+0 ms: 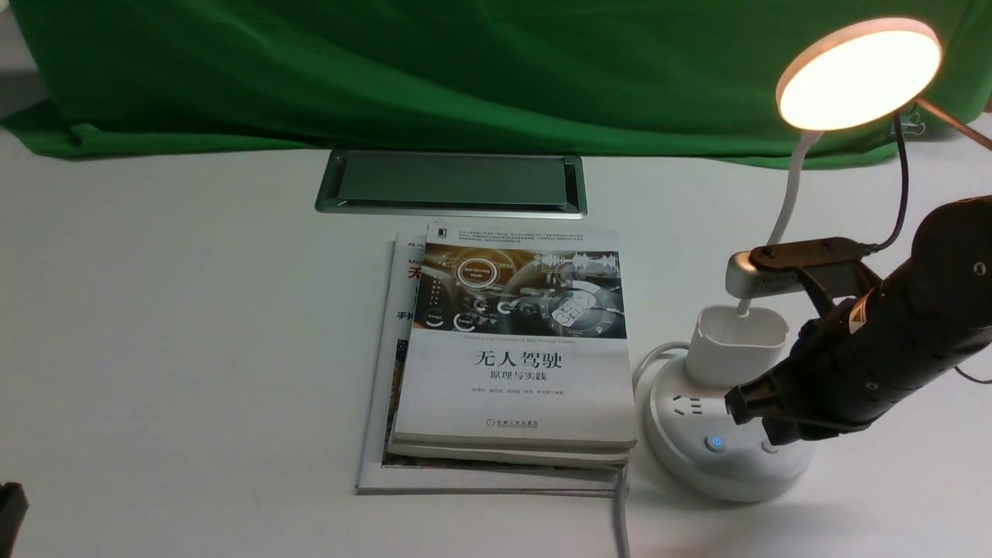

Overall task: Turn off the desk lamp on the white desktop by hand.
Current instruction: 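Press the power button on the lamp base to turn the lamp off with the right gripper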

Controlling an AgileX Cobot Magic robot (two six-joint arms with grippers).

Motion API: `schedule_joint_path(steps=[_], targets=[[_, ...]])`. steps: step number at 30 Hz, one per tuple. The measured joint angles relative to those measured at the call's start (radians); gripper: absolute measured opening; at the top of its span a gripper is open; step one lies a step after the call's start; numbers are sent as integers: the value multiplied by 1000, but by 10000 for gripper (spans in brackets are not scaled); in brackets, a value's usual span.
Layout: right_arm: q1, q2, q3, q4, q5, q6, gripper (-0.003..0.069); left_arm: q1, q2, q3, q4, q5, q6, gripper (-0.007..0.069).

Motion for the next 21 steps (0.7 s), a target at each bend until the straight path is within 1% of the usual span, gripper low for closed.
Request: schedule_joint_path(steps=[12, 21], targets=[[-19, 93, -7, -1, -38, -6, 46, 0, 0, 0, 0, 0, -1, 20], [-19, 69, -9, -1, -36, -18, 46, 0, 0, 0, 0, 0, -1, 20]])
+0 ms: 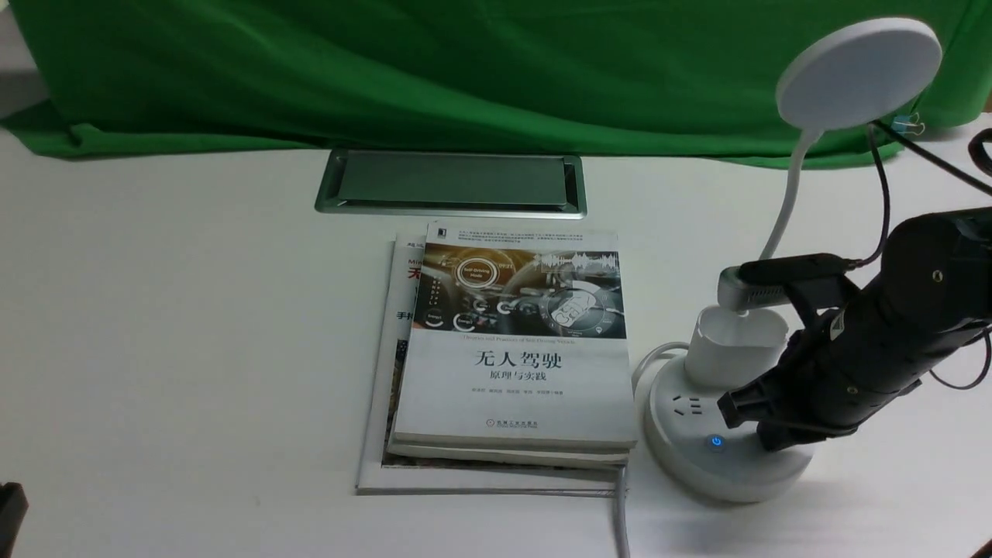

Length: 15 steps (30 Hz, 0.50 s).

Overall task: Turn off the desk lamp on the white desktop by hand.
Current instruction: 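Press the power button on the lamp base to turn the lamp off with the right gripper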

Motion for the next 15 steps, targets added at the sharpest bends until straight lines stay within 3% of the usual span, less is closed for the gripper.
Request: schedule_joint_path(steps=[8, 15], targets=[[0, -107, 0, 0, -5, -1, 46, 0, 0, 0, 0, 0, 0, 20], [0, 3, 0, 0, -6, -1, 46, 0, 0, 0, 0, 0, 1, 20]])
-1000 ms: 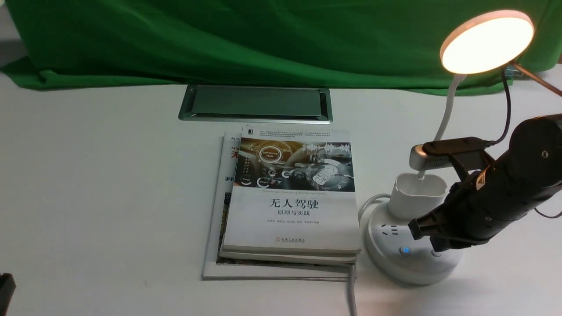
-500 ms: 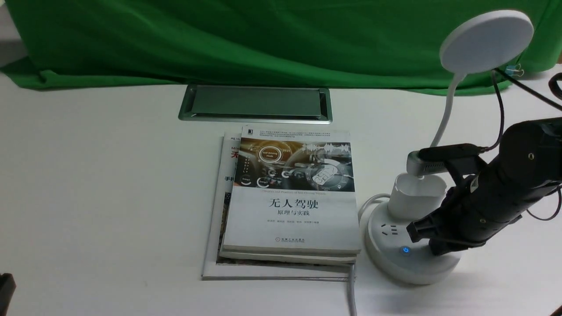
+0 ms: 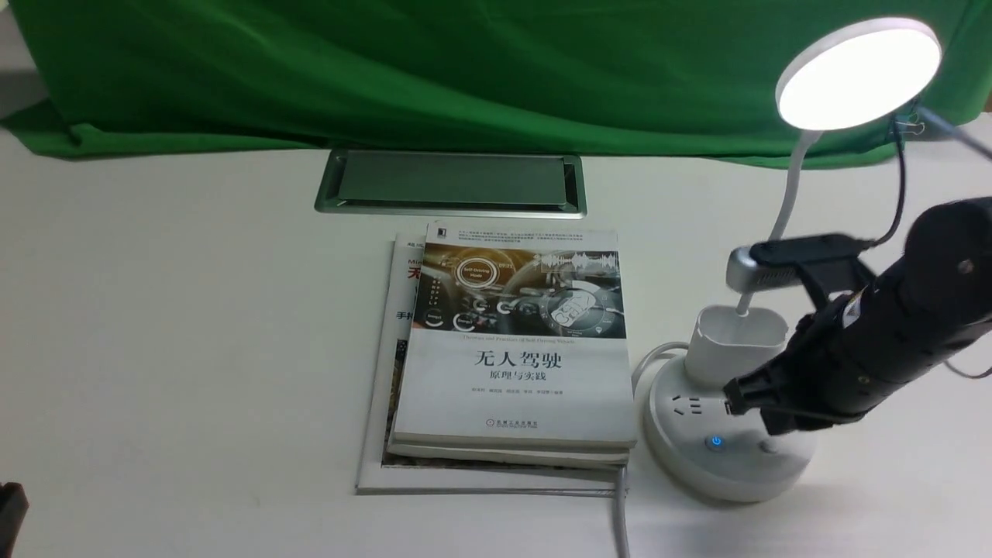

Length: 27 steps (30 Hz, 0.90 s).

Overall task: Turn off the desk lamp on the white desktop by hand.
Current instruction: 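Press the power button on the lamp base to turn the lamp off with the right gripper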

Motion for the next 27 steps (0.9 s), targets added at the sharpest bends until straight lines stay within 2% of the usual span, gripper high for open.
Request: schedule_joint_path(steps=[8, 20, 27], targets=[[-3, 37, -11, 0, -1, -6, 46, 0, 0, 0, 0, 0, 0, 20], [-3, -94, 0, 0, 0, -6, 46, 0, 0, 0, 0, 0, 0, 20], [-3, -19, 0, 0, -1, -6, 46, 0, 0, 0, 0, 0, -2, 20]])
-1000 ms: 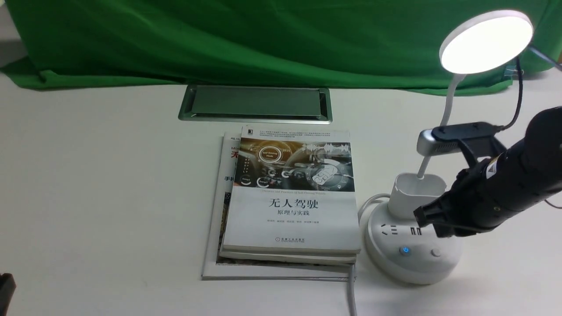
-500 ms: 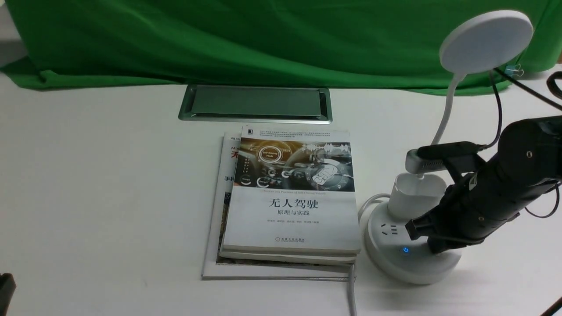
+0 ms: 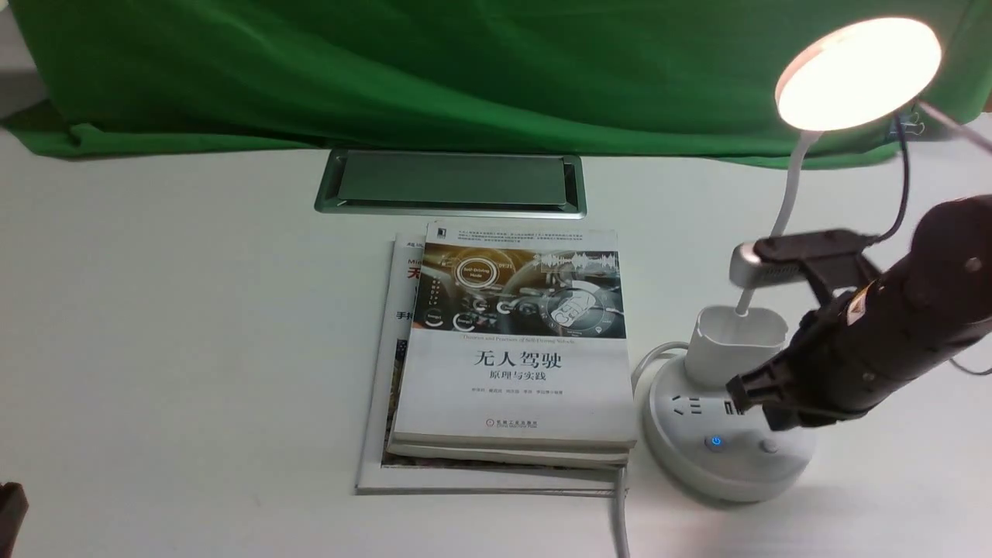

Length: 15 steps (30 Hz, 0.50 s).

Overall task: Turn off the desk lamp on the white desktop by hand.
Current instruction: 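Press the power button on the lamp base to turn the lamp off with the right gripper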

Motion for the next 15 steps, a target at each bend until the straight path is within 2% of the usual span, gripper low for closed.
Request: schedule_joint_path(steps=[8, 15], targets=[[-2, 67, -14, -1, -24, 0, 46, 0, 0, 0, 0, 0, 1, 20], [2, -25, 4, -1, 28, 0, 46, 0, 0, 0, 0, 0, 1, 20]])
